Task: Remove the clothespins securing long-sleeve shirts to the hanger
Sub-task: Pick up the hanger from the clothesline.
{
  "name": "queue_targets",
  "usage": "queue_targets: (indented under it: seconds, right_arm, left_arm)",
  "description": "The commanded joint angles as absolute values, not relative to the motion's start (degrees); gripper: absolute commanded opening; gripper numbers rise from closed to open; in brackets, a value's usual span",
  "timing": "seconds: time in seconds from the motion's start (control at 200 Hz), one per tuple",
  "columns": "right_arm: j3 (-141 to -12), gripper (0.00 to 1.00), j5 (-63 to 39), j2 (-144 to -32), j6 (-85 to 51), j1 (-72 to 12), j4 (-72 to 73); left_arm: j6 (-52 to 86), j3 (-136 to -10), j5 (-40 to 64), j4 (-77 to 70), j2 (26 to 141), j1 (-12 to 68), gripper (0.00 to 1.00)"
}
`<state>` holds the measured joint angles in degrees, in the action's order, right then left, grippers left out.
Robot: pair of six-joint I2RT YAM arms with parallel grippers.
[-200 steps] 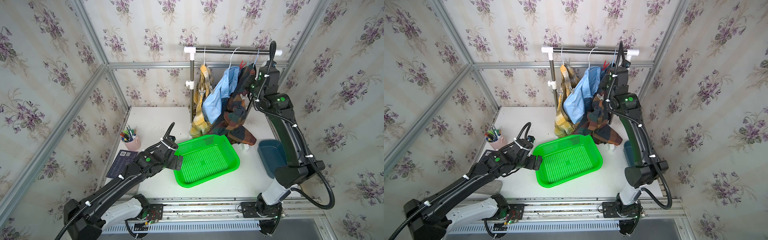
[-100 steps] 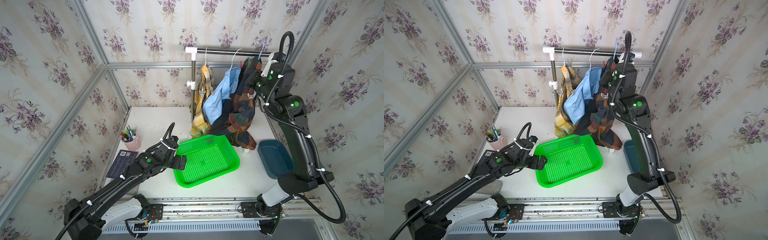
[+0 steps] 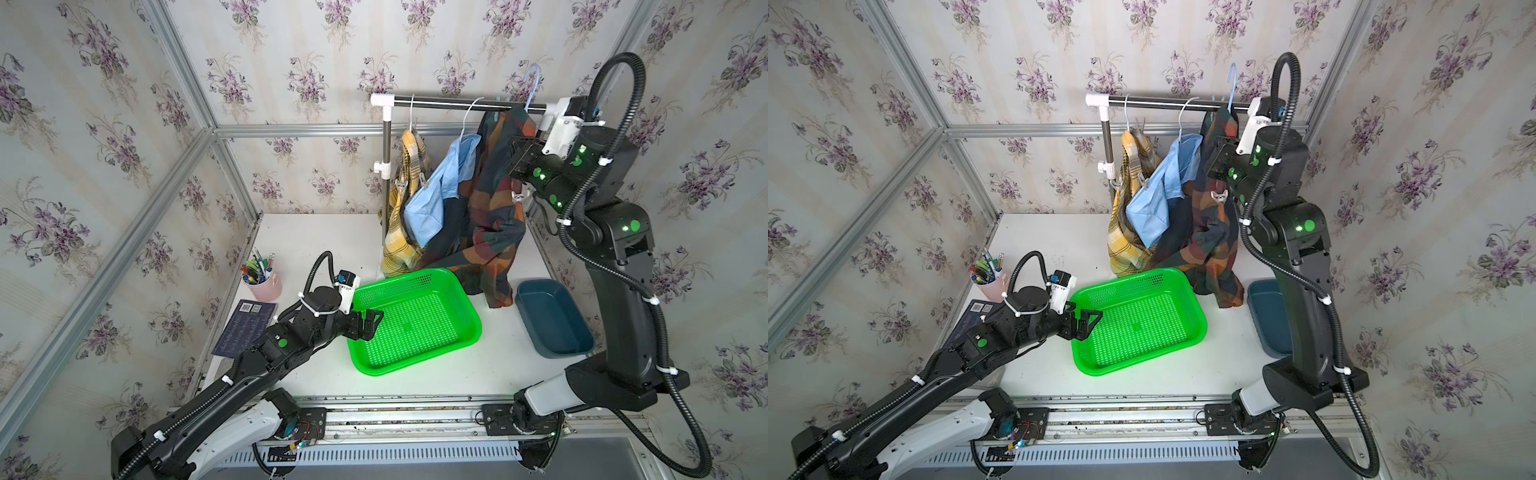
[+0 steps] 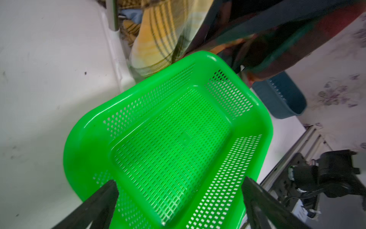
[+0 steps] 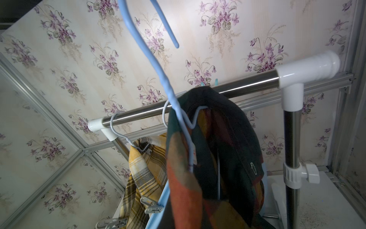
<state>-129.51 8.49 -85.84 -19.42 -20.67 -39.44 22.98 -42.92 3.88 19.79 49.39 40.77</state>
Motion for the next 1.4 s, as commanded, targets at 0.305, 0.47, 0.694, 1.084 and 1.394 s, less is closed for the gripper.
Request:
queue_targets:
  seconds: [0.305, 0.47, 0.694, 1.084, 1.394]
  right_arm:
    - [-132.63, 0.00, 7.98, -82.40, -17.50, -20.61, -32.79]
    - [-132.70, 0.00, 7.92, -80.98, -16.96, -20.65, -32.51]
    - [-131.14, 0.00, 5.41, -78.91, -16.20, -20.63, -33.42]
    - [-103.04, 0.00, 6.72, -68.65, -17.42, -20.55, -26.07]
    - [-98.16, 0.00, 6.90, -66.54, -21.79, -20.48, -26.98]
  left_arm:
    - [17.70, -51.73, 20.94, -12.02, 67.33, 62.02, 0.99]
    - [20.08, -59.21, 21.15, -23.86, 82.29, 68.41, 0.99]
    - [28.28, -70.94, 18.59, -39.25, 101.86, 67.62, 0.99]
    - [29.20, -73.98, 17.91, -38.55, 107.84, 66.46, 0.99]
    - [26.68, -72.44, 18.10, -35.96, 107.06, 66.44, 0.99]
